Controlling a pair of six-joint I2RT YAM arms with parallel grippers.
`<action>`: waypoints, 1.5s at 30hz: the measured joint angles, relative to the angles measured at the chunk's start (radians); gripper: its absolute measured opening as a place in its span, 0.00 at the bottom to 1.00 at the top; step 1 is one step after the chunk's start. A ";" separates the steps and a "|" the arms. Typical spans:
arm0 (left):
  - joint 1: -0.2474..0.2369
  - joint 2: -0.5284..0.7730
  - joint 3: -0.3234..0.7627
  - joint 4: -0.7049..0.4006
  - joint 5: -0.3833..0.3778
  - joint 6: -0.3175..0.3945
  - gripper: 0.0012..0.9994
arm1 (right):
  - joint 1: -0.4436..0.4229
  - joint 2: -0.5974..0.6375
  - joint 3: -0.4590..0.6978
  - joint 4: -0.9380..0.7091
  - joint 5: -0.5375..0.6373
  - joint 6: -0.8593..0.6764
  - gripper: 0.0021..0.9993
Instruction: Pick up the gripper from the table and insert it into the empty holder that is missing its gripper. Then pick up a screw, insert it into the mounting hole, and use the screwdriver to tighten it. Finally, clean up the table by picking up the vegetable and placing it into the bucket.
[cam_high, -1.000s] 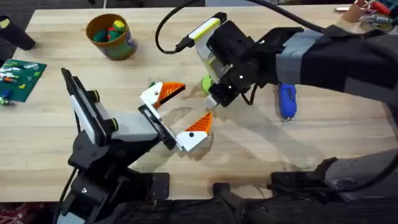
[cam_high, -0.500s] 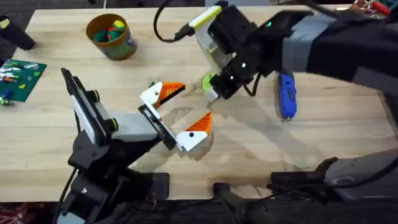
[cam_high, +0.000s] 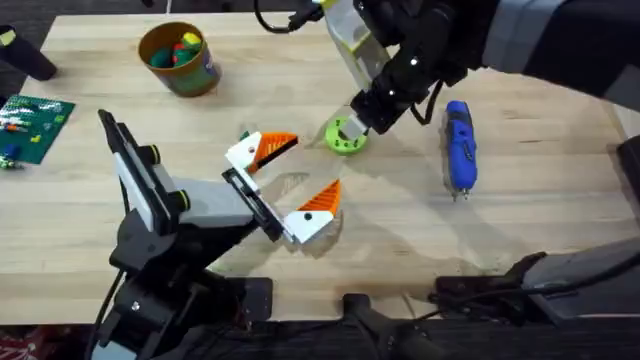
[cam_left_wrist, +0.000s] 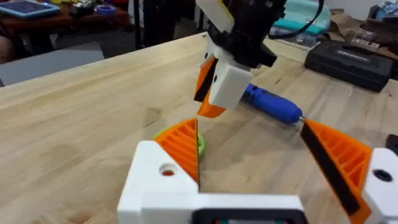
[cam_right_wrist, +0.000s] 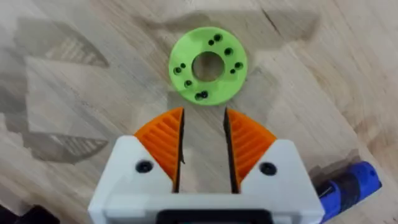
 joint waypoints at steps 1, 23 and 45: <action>0.000 0.000 0.000 0.000 0.000 0.000 0.99 | 0.000 0.000 0.000 0.000 0.000 -0.004 0.40; 0.000 0.000 0.000 0.000 0.000 0.000 0.99 | 0.000 0.152 0.000 0.003 0.000 -0.019 0.40; 0.000 0.000 0.000 0.000 0.000 0.000 0.99 | 0.009 0.201 0.002 0.036 0.031 -0.042 0.40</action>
